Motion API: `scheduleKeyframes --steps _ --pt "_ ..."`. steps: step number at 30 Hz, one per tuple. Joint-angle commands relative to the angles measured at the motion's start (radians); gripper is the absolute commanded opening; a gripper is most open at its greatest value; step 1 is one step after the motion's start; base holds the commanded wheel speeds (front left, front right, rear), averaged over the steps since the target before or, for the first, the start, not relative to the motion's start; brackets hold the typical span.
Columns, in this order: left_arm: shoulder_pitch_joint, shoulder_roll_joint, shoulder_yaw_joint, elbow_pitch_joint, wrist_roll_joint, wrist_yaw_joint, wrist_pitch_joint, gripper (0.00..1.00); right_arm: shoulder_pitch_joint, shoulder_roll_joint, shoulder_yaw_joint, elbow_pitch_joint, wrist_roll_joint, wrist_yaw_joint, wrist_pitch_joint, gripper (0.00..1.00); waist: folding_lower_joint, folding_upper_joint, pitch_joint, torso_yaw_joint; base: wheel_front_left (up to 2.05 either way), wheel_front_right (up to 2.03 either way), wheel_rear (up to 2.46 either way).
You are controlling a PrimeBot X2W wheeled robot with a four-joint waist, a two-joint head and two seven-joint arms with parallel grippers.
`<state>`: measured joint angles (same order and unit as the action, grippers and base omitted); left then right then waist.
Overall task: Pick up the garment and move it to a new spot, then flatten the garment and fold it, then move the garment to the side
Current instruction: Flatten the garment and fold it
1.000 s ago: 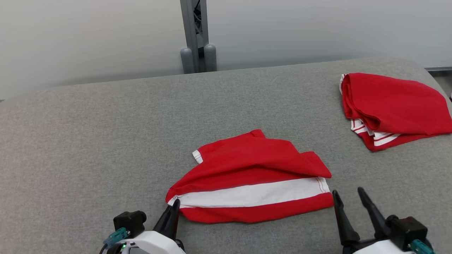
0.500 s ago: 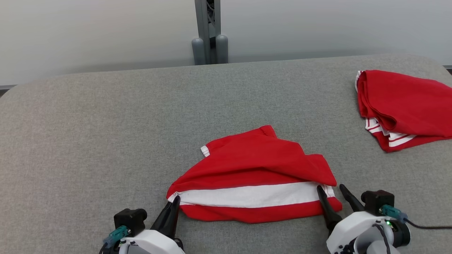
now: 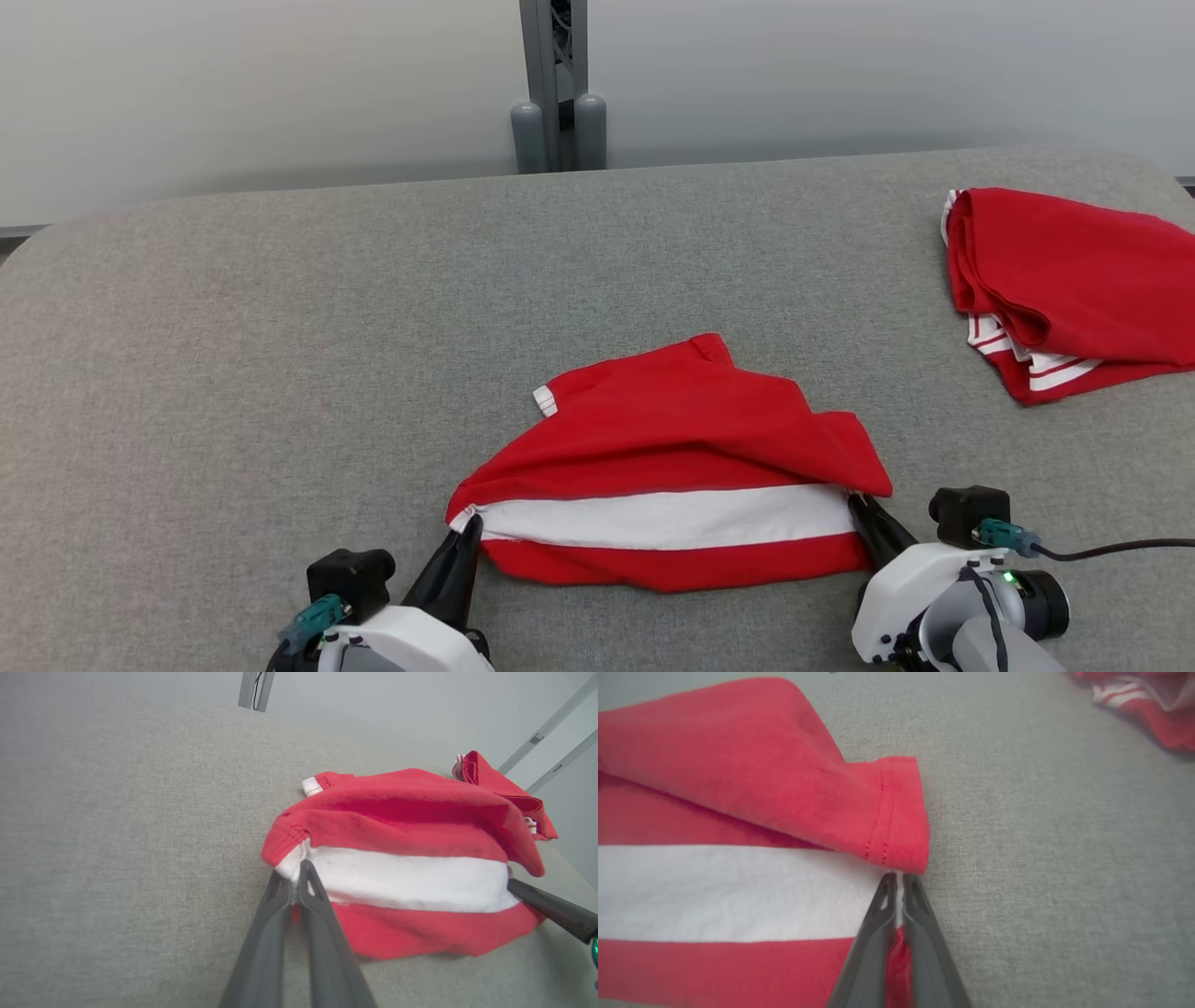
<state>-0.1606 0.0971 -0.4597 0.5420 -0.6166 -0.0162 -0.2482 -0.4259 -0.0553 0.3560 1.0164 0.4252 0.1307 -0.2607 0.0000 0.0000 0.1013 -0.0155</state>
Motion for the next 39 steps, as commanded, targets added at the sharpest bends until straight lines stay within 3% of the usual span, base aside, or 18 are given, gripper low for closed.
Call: scheduleKeyframes --steps 1,8,18,22,26,27,29,31,32,33,39 --pt "0.002 0.010 0.004 -0.011 0.004 0.008 -0.005 0.00 -0.002 -0.011 0.007 -0.001 -0.006 0.000 -0.001 0.00 0.0000 0.0000 -0.002 -0.004 0.00 0.00 0.00" --pt "0.012 0.029 0.029 -0.084 0.009 0.015 -0.012 0.00 0.064 -0.052 -0.095 -0.252 -0.085 0.000 -0.005 0.00 0.0000 0.0000 -0.010 -0.017 0.00 0.00 0.00" --pt "0.025 0.063 0.046 -0.231 -0.004 0.009 0.004 0.00 0.213 -0.061 -0.235 -0.593 -0.220 0.000 -0.006 0.00 0.0000 0.0000 -0.018 -0.026 0.00 0.00 0.00" --pt "0.035 0.093 0.056 -0.318 -0.009 0.019 0.028 0.00 0.254 -0.068 -0.273 -0.674 -0.261 0.000 -0.002 0.00 0.0000 0.0000 -0.029 -0.030 0.00 0.00 0.00" --pt "0.060 0.126 0.031 -0.381 -0.011 0.002 0.083 0.00 0.282 -0.068 -0.265 -0.681 -0.269 0.000 0.069 0.00 0.0000 0.0000 -0.034 -0.034 0.00 0.00 0.00" --pt "0.066 0.130 0.028 -0.388 -0.012 0.003 0.094 0.00 0.285 -0.066 -0.262 -0.675 -0.267 0.000 0.082 0.04 0.0000 0.0000 -0.033 -0.033 0.00 0.00 0.00" --pt "0.077 0.134 0.018 -0.393 -0.014 0.006 0.109 0.00 0.292 -0.062 -0.254 -0.653 -0.260 0.000 0.096 0.32 0.0000 0.0000 -0.027 -0.031 0.00 0.00 0.00" --pt "0.089 0.129 0.013 -0.393 -0.019 0.008 0.112 0.00 0.297 -0.056 -0.249 -0.629 -0.257 0.000 0.095 0.48 0.0000 0.0000 -0.017 -0.027 0.00 0.00 0.00" --pt "0.092 0.127 0.011 -0.389 -0.019 0.009 0.113 0.00 0.299 -0.055 -0.246 -0.617 -0.257 0.000 0.092 0.69 0.0000 0.0000 -0.012 -0.023 0.00 0.00 0.00" --pt "0.095 0.126 0.010 -0.384 -0.021 0.011 0.110 0.00 0.300 -0.051 -0.242 -0.606 -0.255 0.000 0.087 0.99 0.0000 0.0000 -0.005 -0.021 0.00 0.00 0.00" --pt "0.098 0.126 0.024 -0.339 -0.022 0.025 0.080 0.00 0.289 -0.038 -0.219 -0.568 -0.253 0.000 0.062 1.00 0.0000 0.0000 0.043 -0.019 0.00 0.00 0.00"
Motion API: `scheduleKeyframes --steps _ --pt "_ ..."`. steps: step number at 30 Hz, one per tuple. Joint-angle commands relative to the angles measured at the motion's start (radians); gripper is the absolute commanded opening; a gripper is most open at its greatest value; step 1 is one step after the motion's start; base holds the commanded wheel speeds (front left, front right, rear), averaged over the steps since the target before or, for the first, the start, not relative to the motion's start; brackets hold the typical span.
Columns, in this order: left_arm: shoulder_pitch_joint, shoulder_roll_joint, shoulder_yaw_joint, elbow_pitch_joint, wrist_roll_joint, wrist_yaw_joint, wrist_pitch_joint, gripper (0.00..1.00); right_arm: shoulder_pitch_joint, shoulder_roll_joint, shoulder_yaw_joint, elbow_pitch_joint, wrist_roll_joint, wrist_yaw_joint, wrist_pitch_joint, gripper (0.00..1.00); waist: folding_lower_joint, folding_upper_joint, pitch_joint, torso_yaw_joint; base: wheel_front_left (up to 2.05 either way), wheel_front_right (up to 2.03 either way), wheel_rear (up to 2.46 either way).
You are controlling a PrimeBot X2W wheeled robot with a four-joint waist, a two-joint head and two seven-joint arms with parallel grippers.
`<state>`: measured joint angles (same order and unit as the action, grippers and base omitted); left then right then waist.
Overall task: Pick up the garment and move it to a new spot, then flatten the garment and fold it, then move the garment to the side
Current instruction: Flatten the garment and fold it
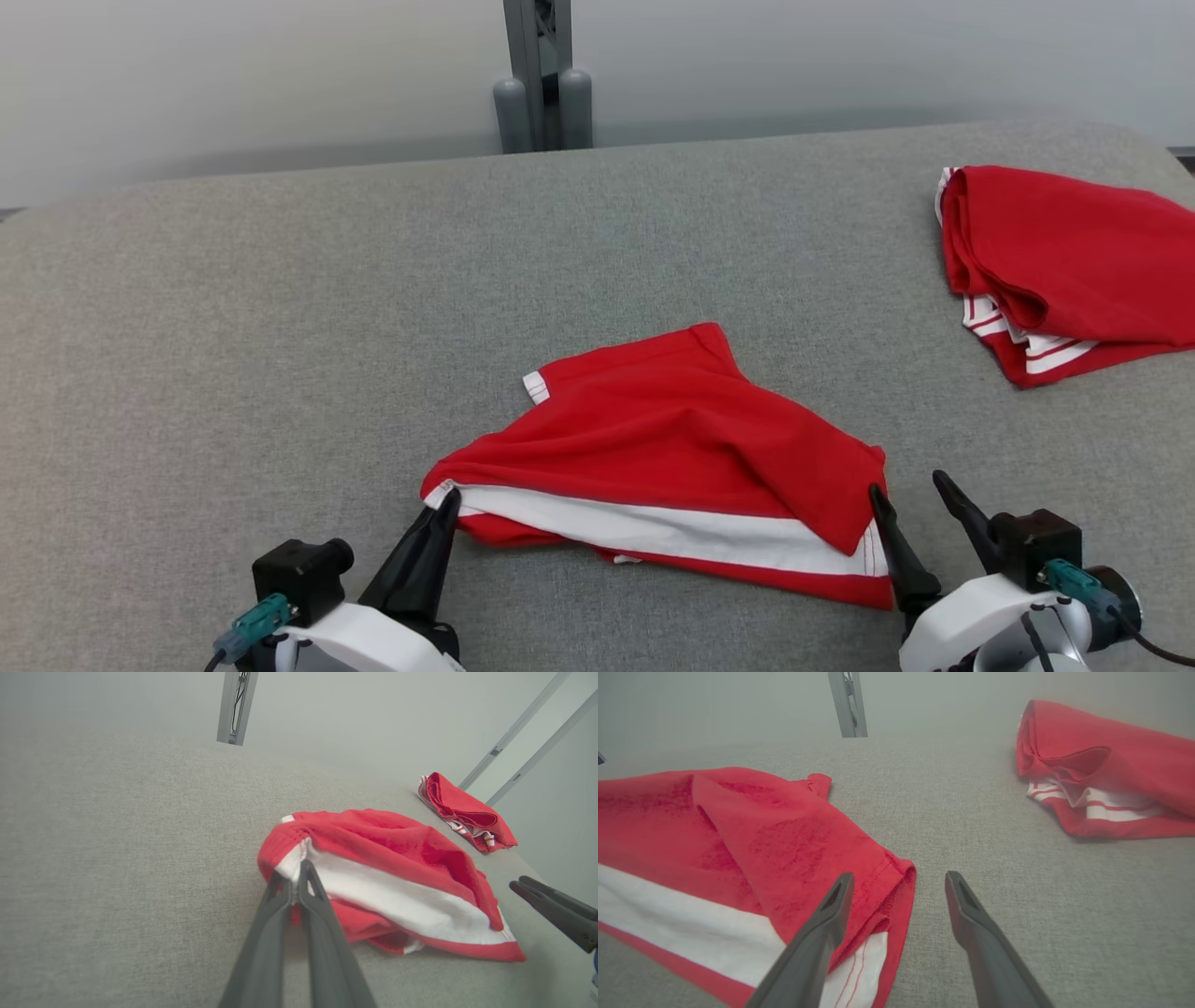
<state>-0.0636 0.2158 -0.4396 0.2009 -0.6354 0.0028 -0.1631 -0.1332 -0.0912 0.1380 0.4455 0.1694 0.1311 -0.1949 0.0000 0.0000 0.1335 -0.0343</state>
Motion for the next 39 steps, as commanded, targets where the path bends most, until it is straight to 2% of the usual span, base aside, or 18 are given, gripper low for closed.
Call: scheduleKeyframes --steps 1,13,22,23,24,25,26,28,35,39 --pt "-0.002 0.008 0.009 0.011 -0.003 0.007 -0.012 0.00 -0.009 -0.001 0.005 0.009 0.005 -0.001 -0.007 1.00 0.0000 0.0000 0.018 -0.002 0.00 0.00 0.00" --pt "-0.041 0.003 0.017 0.075 -0.004 -0.006 -0.047 0.00 -0.042 0.011 0.115 0.095 0.055 -0.001 -0.023 1.00 0.0000 0.0000 0.046 -0.016 0.00 0.00 0.00" --pt "-0.051 0.002 0.010 0.084 -0.002 -0.007 -0.051 0.00 -0.035 0.001 0.161 0.133 0.070 -0.001 -0.019 0.98 0.0000 0.0000 0.039 -0.013 0.00 0.00 0.00" --pt "-0.052 0.002 0.010 0.084 -0.003 -0.007 -0.052 0.00 -0.033 0.000 0.166 0.134 0.071 -0.001 -0.018 0.89 0.0000 0.0000 0.038 -0.014 0.00 0.00 0.00" --pt "-0.051 0.001 0.010 0.085 -0.004 -0.007 -0.053 0.00 -0.030 -0.001 0.171 0.136 0.073 -0.001 -0.014 0.76 0.0000 0.0000 0.037 -0.014 0.00 0.00 0.00" --pt "-0.050 0.001 0.010 0.086 -0.005 -0.007 -0.054 0.00 -0.029 -0.002 0.175 0.136 0.076 -0.001 -0.011 0.49 0.0000 0.0000 0.035 -0.015 0.00 0.00 0.00" --pt "-0.049 0.000 0.009 0.087 -0.007 -0.008 -0.055 0.00 -0.028 -0.003 0.179 0.136 0.077 -0.001 -0.011 0.40 0.0000 0.0000 0.033 -0.015 0.00 0.00 0.00" --pt "-0.048 -0.002 0.007 0.090 -0.009 -0.009 -0.057 0.00 -0.027 -0.008 0.187 0.133 0.079 -0.001 -0.014 0.00 0.0000 0.0000 0.029 -0.015 0.00 0.00 0.00" --pt "-0.035 -0.008 0.017 0.083 -0.026 -0.021 -0.068 0.00 -0.007 -0.038 0.162 0.058 0.084 -0.001 -0.026 0.00 0.0000 0.0000 -0.006 -0.020 0.00 0.00 0.00" --pt "-0.039 -0.001 0.036 0.034 -0.054 -0.037 -0.072 0.00 0.020 -0.079 0.082 -0.074 0.098 -0.001 -0.013 0.00 0.0000 0.0000 -0.040 -0.024 0.00 0.00 0.00"
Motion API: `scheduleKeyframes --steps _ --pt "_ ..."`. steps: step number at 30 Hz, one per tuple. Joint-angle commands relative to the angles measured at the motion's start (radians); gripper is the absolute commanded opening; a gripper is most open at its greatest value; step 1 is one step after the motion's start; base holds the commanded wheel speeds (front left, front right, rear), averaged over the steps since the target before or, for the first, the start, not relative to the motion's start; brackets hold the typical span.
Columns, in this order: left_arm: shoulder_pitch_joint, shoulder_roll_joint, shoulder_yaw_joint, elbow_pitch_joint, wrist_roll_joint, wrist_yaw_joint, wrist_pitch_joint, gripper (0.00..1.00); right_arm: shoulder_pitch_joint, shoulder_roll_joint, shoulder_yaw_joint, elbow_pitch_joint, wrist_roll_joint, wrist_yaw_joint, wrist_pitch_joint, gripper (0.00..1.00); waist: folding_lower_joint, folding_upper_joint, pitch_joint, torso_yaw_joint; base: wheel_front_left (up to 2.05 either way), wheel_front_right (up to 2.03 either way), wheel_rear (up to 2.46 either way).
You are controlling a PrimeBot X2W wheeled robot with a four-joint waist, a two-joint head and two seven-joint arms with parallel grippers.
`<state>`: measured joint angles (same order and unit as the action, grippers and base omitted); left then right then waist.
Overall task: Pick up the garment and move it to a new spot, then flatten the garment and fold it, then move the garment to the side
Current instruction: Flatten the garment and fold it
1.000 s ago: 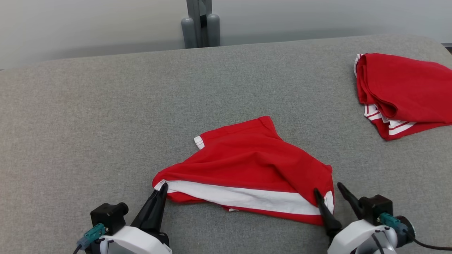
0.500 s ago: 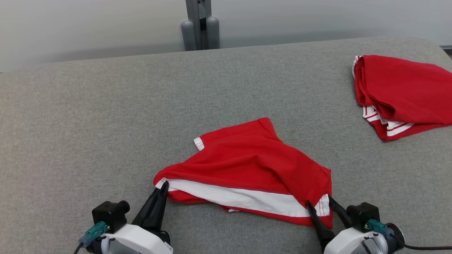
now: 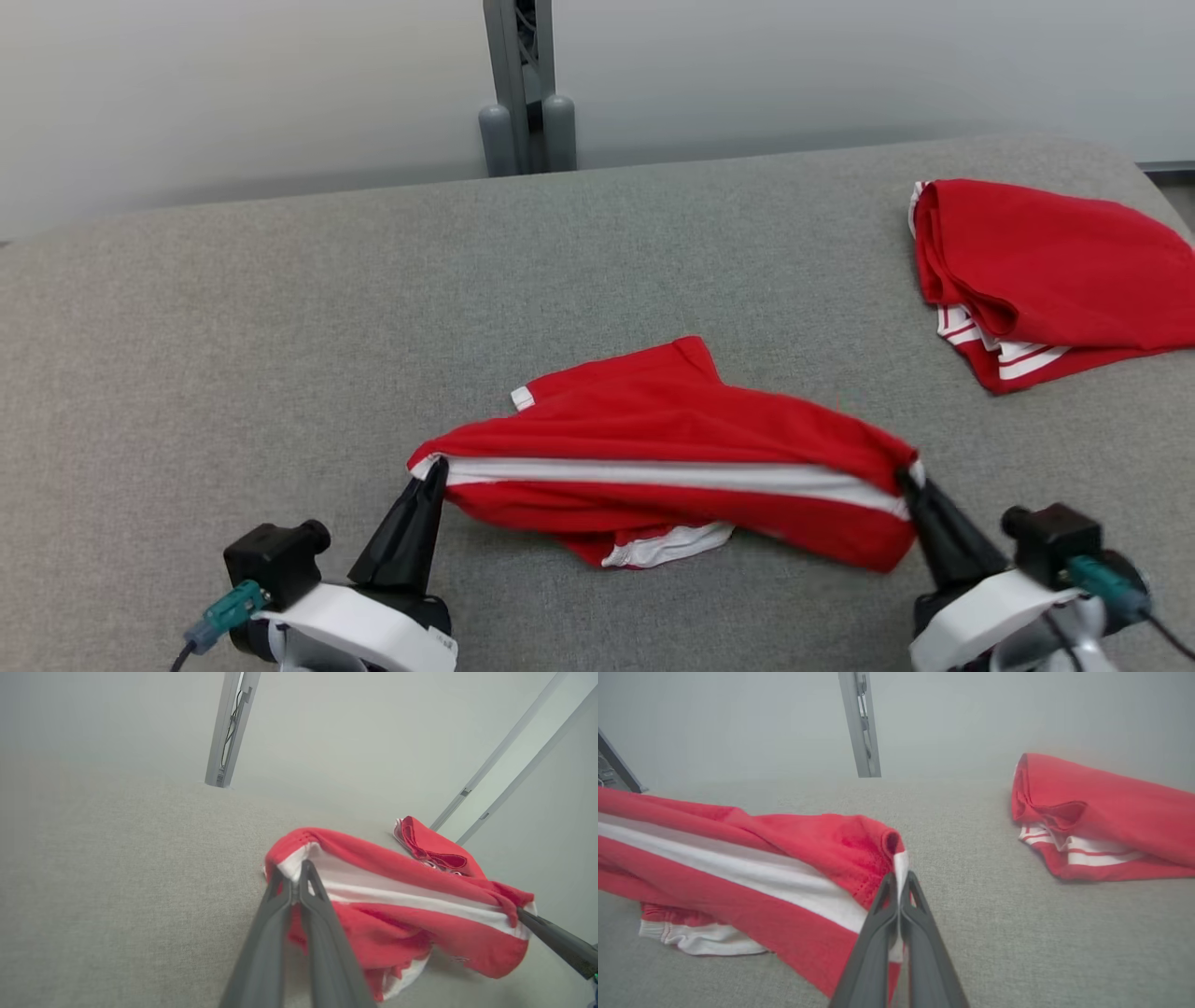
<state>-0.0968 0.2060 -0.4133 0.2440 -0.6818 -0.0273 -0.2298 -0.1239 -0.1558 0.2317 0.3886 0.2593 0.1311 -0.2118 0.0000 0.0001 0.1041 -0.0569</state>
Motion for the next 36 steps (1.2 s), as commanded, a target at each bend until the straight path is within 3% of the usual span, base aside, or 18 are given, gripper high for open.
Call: scheduleKeyframes --steps 1,8,15,16,17,18,20,21,22,36 --pt "-0.009 0.013 0.015 -0.025 -0.012 -0.008 -0.005 0.00 0.016 -0.024 -0.031 -0.046 0.009 -0.001 0.011 0.00 0.0000 -0.0001 -0.018 -0.002 0.00 0.00 0.00" --pt "-0.008 0.035 0.024 -0.139 -0.037 -0.018 0.021 0.00 0.066 -0.055 -0.105 -0.210 0.068 -0.002 0.106 0.00 0.0000 -0.0001 -0.054 -0.001 0.00 0.00 0.00" --pt "0.013 0.027 -0.038 -0.139 -0.037 -0.038 0.068 0.00 0.055 -0.013 -0.030 -0.122 0.247 -0.001 0.203 0.00 0.0000 -0.0001 -0.026 0.008 0.00 0.00 0.00" --pt "0.009 0.023 -0.044 -0.130 -0.034 -0.041 0.067 0.00 0.047 -0.007 -0.023 -0.092 0.267 -0.001 0.198 0.05 0.0000 -0.0001 -0.019 0.011 0.00 0.00 0.00" --pt "0.004 0.019 -0.050 -0.122 -0.030 -0.043 0.064 0.00 0.038 -0.007 -0.012 -0.064 0.277 -0.001 0.193 0.22 0.0000 -0.0001 -0.010 0.016 0.00 0.00 0.00" --pt "0.004 0.019 -0.050 -0.122 -0.030 -0.043 0.064 0.00 0.038 -0.007 -0.012 -0.064 0.277 -0.001 0.193 0.22 0.0000 -0.0001 -0.010 0.016 0.00 0.00 0.00" --pt "-0.010 0.013 -0.060 -0.105 -0.024 -0.046 0.057 0.00 0.020 -0.004 0.008 -0.008 0.302 -0.001 0.177 0.60 0.0000 -0.0001 0.007 0.024 0.00 0.00 0.00" --pt "-0.016 0.010 -0.064 -0.097 -0.019 -0.049 0.053 0.00 0.012 -0.009 0.019 0.016 0.306 -0.001 0.164 0.86 0.0000 -0.0001 0.014 0.029 0.00 0.00 0.00" --pt "-0.022 0.007 -0.067 -0.091 -0.017 -0.050 0.049 0.00 0.005 -0.012 0.027 0.037 0.313 -0.001 0.151 1.00 0.0000 -0.0001 0.021 0.033 0.00 0.00 0.00" --pt "-0.033 0.005 -0.043 -0.053 -0.022 -0.056 0.001 0.00 0.015 -0.075 0.158 0.091 0.412 -0.001 0.071 1.00 0.0000 -0.0001 0.032 0.039 0.00 0.00 0.00"
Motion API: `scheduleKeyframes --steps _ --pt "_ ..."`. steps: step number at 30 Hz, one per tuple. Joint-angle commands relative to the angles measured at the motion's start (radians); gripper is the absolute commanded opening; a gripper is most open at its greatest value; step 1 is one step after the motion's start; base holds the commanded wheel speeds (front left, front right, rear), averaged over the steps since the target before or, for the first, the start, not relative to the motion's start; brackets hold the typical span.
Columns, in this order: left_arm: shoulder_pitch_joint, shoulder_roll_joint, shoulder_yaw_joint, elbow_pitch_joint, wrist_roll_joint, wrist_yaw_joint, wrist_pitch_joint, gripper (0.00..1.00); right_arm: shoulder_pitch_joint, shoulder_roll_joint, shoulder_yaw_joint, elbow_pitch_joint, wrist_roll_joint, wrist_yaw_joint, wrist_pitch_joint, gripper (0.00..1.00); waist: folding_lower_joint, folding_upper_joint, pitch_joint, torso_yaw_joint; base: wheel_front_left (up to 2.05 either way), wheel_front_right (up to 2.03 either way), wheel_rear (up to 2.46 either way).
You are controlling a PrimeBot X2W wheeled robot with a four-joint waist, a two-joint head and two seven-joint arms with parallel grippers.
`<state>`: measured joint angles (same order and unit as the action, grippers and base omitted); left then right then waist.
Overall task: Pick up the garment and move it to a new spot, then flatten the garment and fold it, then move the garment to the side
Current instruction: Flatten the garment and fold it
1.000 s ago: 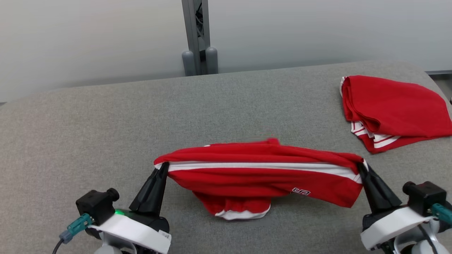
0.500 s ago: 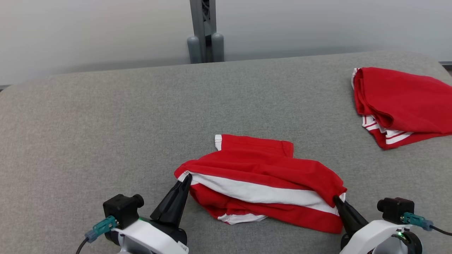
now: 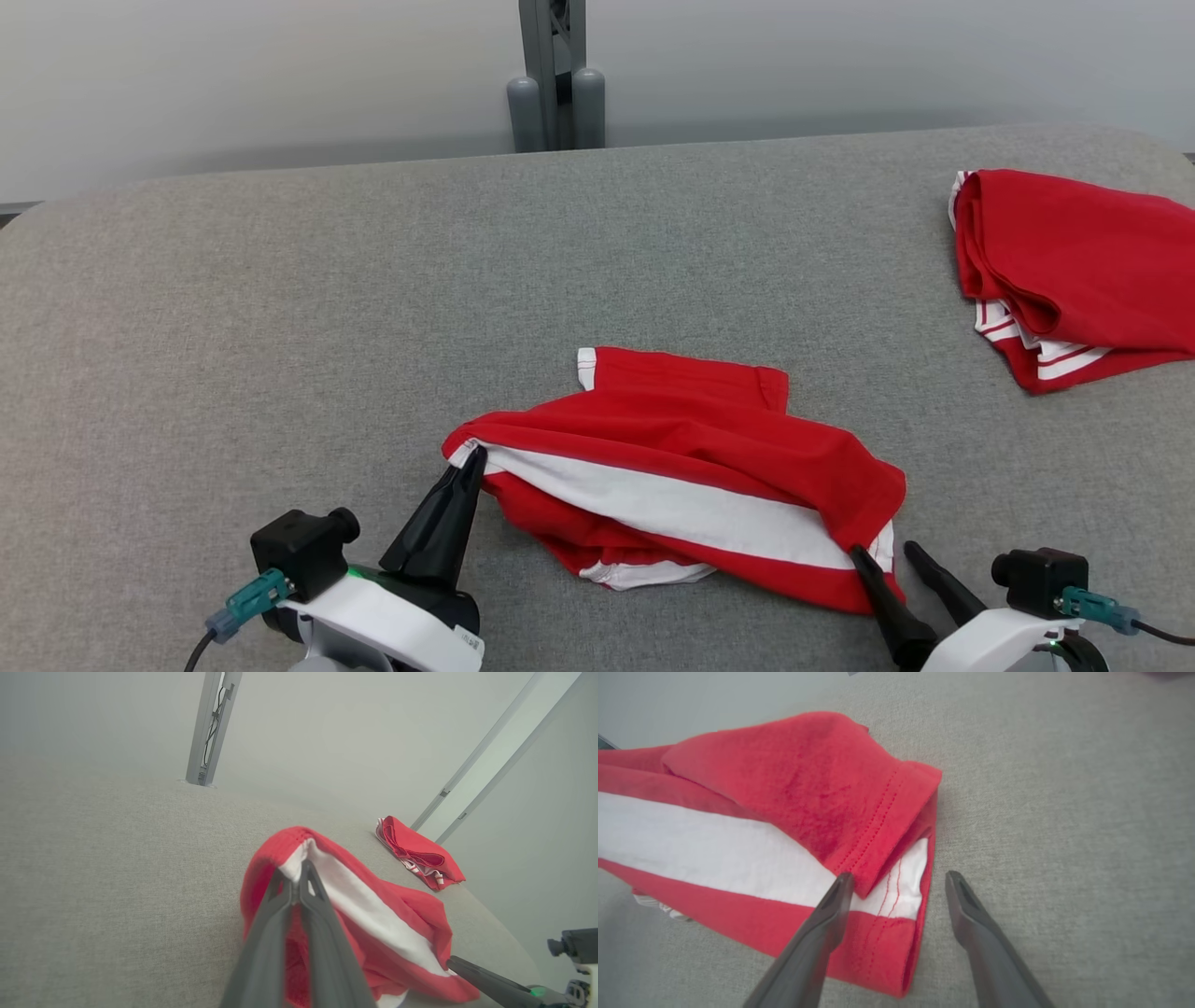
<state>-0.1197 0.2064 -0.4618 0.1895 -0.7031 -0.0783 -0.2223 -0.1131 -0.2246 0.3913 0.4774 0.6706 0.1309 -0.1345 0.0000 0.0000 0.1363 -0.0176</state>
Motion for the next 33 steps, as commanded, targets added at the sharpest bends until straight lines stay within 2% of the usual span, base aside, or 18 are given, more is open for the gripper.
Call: scheduleKeyframes --steps 1,3,5,6,7,21,27,33 --pt "-0.010 0.005 0.007 0.002 -0.001 -0.005 -0.007 0.00 0.004 -0.009 0.004 0.004 0.007 0.000 -0.006 0.95 0.0000 0.0000 -0.002 -0.001 0.00 0.00 0.00" --pt "-0.013 0.005 0.008 0.005 0.000 -0.005 -0.010 0.00 0.002 -0.014 0.017 0.004 0.016 0.000 -0.006 0.75 0.0000 0.0000 -0.002 -0.001 0.00 0.00 0.00" --pt "-0.016 0.004 0.010 0.006 0.000 -0.004 -0.013 0.00 -0.004 -0.020 0.030 0.007 0.024 0.000 -0.004 0.37 0.0000 0.0000 -0.002 -0.002 0.00 0.00 0.00" --pt "-0.017 0.003 0.011 0.007 0.001 -0.004 -0.014 0.00 -0.009 -0.024 0.036 0.008 0.026 0.000 -0.003 0.22 0.0000 0.0000 -0.003 -0.003 0.00 0.00 0.00" --pt "-0.019 0.002 0.011 0.008 0.001 -0.004 -0.015 0.00 -0.014 -0.026 0.041 0.010 0.028 0.000 -0.003 0.00 0.0000 0.0000 -0.003 -0.003 0.00 0.00 0.00" --pt "-0.025 -0.009 0.017 0.011 0.004 -0.009 -0.028 0.00 -0.035 -0.073 0.069 0.001 0.025 0.000 -0.051 0.00 0.0000 0.0000 -0.013 0.003 0.00 0.00 0.00" --pt "-0.011 -0.012 0.028 -0.027 -0.020 -0.016 -0.033 0.00 -0.026 -0.102 0.033 -0.094 0.039 0.000 -0.083 0.00 0.0000 0.0000 -0.026 -0.004 0.00 0.00 0.00" --pt "-0.020 0.005 0.033 -0.111 -0.064 -0.025 0.004 0.00 -0.014 -0.155 -0.029 -0.258 0.044 0.000 -0.100 0.00 0.0000 0.0000 -0.054 -0.010 0.00 0.00 0.00"
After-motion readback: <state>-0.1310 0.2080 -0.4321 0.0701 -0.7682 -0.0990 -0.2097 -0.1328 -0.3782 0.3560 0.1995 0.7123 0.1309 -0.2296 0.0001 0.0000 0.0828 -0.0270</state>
